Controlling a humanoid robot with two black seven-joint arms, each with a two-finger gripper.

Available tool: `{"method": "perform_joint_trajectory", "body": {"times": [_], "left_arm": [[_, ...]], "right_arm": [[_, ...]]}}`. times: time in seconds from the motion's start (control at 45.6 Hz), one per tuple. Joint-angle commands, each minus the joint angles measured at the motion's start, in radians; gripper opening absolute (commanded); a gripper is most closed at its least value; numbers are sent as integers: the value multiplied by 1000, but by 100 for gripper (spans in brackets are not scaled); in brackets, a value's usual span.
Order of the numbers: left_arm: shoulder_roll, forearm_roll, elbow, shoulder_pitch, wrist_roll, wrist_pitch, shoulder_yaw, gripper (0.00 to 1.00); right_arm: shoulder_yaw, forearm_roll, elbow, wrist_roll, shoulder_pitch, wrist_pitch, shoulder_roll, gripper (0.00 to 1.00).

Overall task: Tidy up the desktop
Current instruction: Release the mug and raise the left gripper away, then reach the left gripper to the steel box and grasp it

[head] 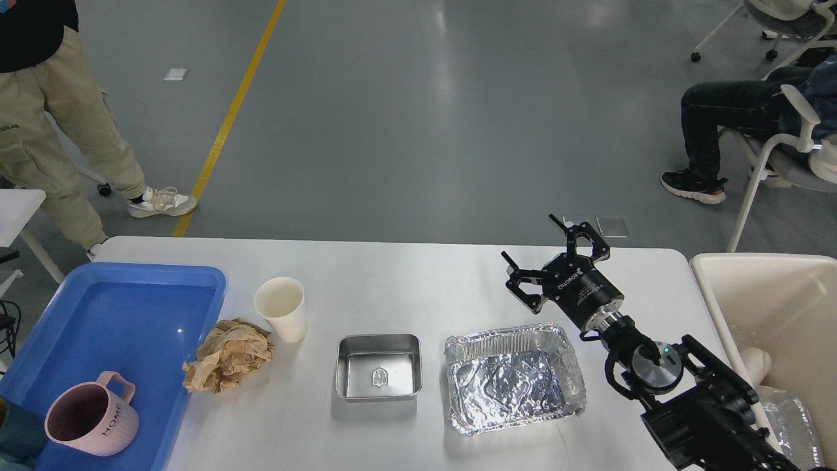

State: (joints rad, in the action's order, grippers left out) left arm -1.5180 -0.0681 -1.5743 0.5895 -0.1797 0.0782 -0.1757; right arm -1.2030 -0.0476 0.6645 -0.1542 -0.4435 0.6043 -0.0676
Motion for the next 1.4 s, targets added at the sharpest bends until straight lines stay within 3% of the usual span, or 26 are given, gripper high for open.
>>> {"method": "perform_joint_trajectory", "body": {"times": [0.0,0.044,0.263,0.526,0.613,0.745,0.964,1.38], "left_arm": [[47,-116,43,13,42,21,-11,97],[67,-191,71,21,60,37,-13,97],[165,-570,210,62,62,106,-13,97],[239,-920,255,184,-20,149,-13,97],[272,-957,255,249,-26,207,-11,97],[317,-981,255,364,-15,362,-5,97],[409,-1205,255,423,-24,471,-5,97],[648,-1366,255,432,-17,503,5,97]], "right_arm": [[-3,0,10,1,2,-4,0,100],[-1,0,12,1,2,-3,0,100],[-3,0,12,1,2,-4,-1,100],[-3,0,12,2,2,-5,3,100],[-3,0,12,2,3,-5,3,100],[-4,0,14,2,3,-5,5,100],[-4,0,14,2,3,-6,5,100],[-4,0,24,2,2,-6,0,100]]}}
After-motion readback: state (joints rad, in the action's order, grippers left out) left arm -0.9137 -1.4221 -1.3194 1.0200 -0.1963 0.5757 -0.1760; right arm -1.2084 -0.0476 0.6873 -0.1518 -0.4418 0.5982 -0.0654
